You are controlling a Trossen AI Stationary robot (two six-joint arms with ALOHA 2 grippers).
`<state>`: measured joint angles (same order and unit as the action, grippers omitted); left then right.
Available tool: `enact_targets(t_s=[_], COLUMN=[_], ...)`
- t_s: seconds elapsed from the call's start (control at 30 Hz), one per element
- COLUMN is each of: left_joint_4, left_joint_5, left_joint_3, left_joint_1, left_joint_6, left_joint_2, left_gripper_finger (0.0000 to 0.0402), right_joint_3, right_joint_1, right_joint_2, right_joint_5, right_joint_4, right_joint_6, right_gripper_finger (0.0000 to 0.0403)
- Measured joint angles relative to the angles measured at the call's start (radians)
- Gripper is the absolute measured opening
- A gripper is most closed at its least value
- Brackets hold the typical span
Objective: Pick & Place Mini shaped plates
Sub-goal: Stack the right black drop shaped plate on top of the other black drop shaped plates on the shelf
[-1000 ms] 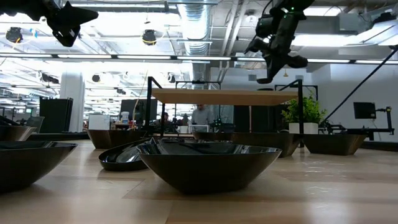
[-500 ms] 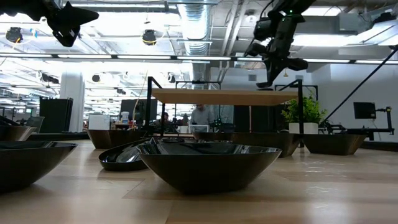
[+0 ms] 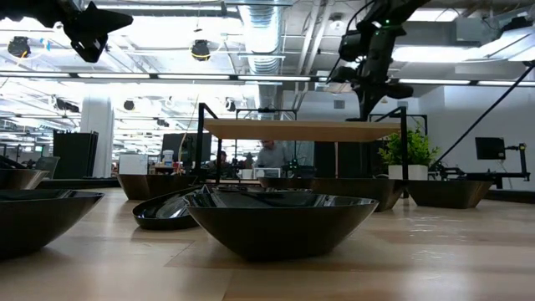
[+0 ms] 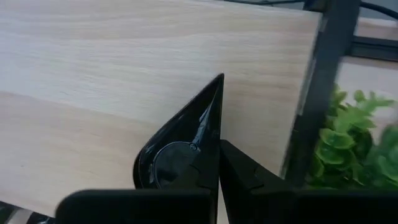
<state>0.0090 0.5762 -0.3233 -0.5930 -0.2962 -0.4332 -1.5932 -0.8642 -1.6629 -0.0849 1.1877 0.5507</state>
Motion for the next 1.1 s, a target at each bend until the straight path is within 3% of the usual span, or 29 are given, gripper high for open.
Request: enact_targets(t_s=[0.77, 1.1], left_joint_4=[0.012, 0.014], left_joint_5=[0.000, 0.000], left_joint_3=[0.000, 0.000], left_joint_1=[0.000, 0.000], left_joint_6=[0.000, 0.000], left_joint_2=[0.000, 0.000], left_gripper_finger=[0.0191, 0.0191], right_joint_3=[0.000, 0.000], right_joint_1=[0.001, 0.013], right_joint_2=[-0.002, -0.002], right_joint_5=[-0.022, -0.021], right_joint_4=[-0.022, -0.020], right_joint_6=[0.027, 0.018], right_gripper_finger=[0.0001, 0.0061])
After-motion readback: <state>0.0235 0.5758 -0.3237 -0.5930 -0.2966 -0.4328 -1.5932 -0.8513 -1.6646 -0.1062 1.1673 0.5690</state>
